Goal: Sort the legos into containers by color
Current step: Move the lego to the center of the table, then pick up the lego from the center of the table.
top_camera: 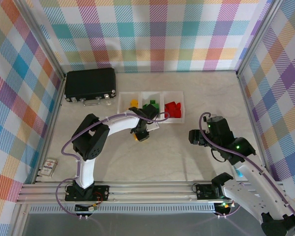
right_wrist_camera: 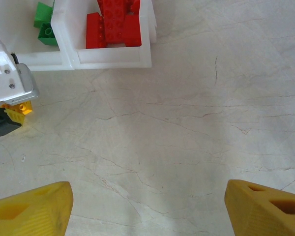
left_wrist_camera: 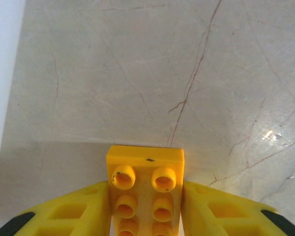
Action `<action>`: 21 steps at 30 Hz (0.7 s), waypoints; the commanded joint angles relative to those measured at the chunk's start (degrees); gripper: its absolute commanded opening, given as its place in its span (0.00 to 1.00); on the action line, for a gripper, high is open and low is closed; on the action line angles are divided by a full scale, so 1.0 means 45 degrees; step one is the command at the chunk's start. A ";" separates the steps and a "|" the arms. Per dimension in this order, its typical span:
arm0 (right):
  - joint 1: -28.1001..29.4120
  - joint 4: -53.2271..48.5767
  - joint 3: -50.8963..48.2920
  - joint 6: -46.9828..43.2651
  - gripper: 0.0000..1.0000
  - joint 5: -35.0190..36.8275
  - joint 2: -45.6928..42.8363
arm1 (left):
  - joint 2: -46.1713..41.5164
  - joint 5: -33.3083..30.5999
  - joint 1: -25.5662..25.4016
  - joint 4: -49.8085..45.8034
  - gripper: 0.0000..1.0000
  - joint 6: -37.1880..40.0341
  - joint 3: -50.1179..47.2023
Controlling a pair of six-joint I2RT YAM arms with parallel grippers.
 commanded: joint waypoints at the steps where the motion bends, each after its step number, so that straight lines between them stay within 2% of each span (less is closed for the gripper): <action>1: -0.0063 -0.0185 -0.0161 0.0179 0.81 0.0071 -0.0129 | -0.0149 -0.1024 0.0032 -0.0065 0.46 -0.0080 -0.0261; 9: -0.0063 -0.0059 -0.0234 0.0326 0.81 -0.0047 -0.0074 | -0.0871 -0.1007 -0.0031 -0.0978 0.55 0.0049 0.0432; 14: -0.0063 -0.0057 -0.0294 0.0317 0.81 -0.0135 -0.0049 | -0.0476 -0.1129 -0.0021 -0.1203 0.56 0.0196 0.0432; 21: -0.0063 -0.0177 -0.0305 0.0286 0.81 -0.0040 -0.0129 | 0.0048 -0.0205 -0.0022 -0.1232 0.57 0.0206 0.0156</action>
